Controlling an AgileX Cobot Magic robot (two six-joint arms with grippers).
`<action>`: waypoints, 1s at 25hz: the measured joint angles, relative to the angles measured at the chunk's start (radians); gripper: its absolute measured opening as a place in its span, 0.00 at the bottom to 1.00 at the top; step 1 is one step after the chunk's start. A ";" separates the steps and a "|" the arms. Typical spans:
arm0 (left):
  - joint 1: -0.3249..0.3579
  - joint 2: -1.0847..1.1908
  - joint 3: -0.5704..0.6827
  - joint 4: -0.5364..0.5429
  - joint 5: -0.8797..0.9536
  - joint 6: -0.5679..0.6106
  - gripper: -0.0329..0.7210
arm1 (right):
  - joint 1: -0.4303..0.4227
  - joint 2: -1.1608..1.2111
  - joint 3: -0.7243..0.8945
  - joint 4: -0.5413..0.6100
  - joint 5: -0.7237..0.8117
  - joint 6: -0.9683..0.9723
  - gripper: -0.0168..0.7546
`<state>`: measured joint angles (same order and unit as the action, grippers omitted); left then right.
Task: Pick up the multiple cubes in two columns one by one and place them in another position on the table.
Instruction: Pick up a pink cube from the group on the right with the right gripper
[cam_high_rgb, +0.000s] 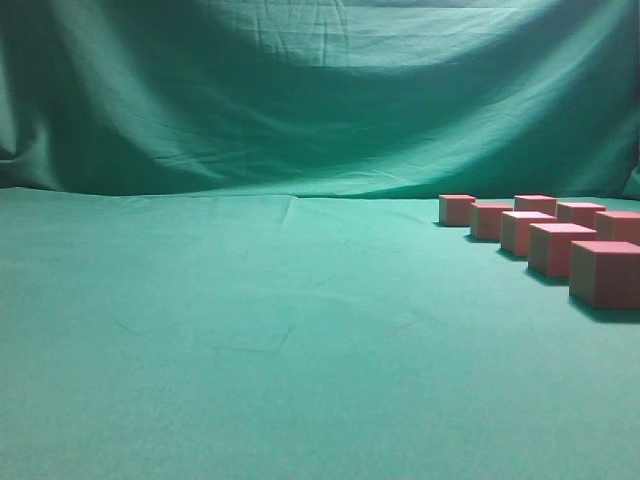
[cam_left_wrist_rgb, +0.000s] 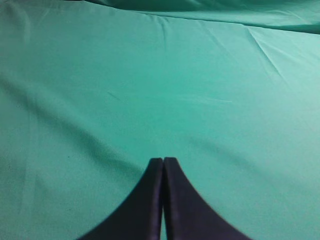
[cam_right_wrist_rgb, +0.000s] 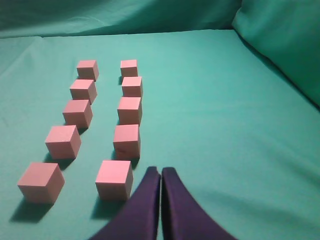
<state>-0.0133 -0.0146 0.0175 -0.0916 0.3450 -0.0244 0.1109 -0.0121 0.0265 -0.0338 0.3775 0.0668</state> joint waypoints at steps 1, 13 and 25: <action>0.000 0.000 0.000 0.000 0.000 0.000 0.04 | 0.000 0.000 0.000 0.000 0.000 0.000 0.02; 0.000 0.000 0.000 0.000 0.000 0.000 0.04 | 0.000 0.000 0.000 0.000 0.000 0.000 0.02; 0.000 0.000 0.000 0.000 0.000 0.000 0.04 | 0.000 0.000 0.000 0.000 0.000 0.000 0.02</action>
<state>-0.0133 -0.0146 0.0175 -0.0916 0.3450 -0.0244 0.1109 -0.0121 0.0265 -0.0338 0.3775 0.0668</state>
